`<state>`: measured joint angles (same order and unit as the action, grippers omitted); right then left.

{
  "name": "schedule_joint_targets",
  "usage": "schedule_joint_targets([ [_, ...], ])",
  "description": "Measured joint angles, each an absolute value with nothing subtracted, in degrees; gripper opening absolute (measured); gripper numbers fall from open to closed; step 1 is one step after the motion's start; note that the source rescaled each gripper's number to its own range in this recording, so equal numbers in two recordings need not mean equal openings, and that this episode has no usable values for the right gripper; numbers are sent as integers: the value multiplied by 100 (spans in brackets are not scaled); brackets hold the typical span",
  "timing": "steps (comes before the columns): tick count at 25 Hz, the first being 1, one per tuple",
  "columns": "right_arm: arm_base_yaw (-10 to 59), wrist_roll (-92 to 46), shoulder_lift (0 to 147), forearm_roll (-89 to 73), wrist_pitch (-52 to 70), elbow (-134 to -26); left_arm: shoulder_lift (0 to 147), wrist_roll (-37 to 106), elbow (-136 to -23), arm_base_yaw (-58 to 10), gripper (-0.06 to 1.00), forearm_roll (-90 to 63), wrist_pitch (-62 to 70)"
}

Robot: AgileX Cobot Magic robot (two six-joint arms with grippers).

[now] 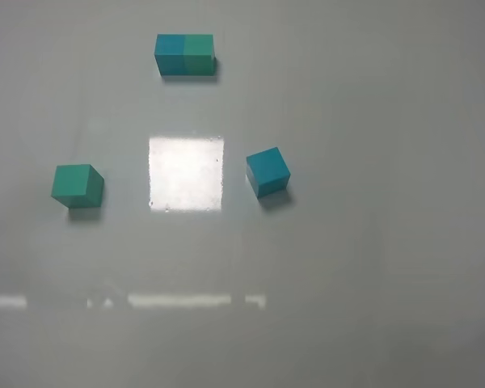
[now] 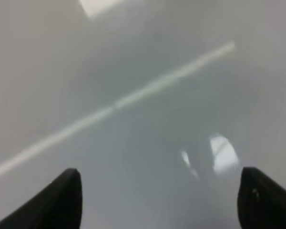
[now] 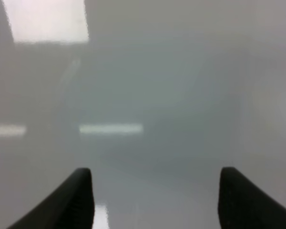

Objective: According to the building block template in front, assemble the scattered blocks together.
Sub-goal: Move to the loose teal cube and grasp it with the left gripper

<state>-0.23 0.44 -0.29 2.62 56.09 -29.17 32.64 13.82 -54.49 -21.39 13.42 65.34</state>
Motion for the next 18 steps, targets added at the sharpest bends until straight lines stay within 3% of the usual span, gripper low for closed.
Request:
schedule_joint_targets([
  [9, -23, 44, -29, 262, 5609, -2917, 5088, 2462, -6731, -4172, 81, 2841, 6976],
  [18, -23, 44, -29, 262, 5609, -2917, 6350, 3820, -7349, -4458, 81, 3054, 6970],
])
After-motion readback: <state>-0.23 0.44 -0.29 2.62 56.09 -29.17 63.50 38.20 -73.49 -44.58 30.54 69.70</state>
